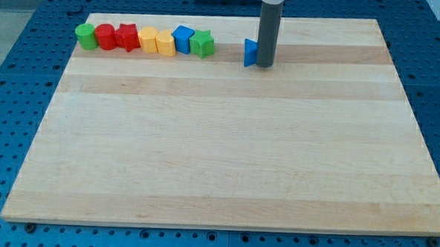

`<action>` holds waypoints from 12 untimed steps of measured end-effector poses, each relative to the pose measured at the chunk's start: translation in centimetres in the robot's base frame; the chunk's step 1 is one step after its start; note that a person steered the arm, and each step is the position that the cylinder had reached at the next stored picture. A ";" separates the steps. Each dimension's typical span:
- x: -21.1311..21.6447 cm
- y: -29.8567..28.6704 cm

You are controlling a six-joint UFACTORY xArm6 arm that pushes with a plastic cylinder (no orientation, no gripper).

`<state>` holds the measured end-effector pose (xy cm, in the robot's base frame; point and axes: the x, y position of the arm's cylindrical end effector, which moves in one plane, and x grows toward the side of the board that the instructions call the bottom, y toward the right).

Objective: Move the blue triangle closer to the green star

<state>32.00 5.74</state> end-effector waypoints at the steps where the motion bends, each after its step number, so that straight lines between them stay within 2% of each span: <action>1: 0.6 -1.6; 5: -0.2 -2.3; 7: -0.3 2.1; 8: -1.8 2.1; 9: -3.0 1.9; 12: -3.0 -2.5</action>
<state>28.97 3.28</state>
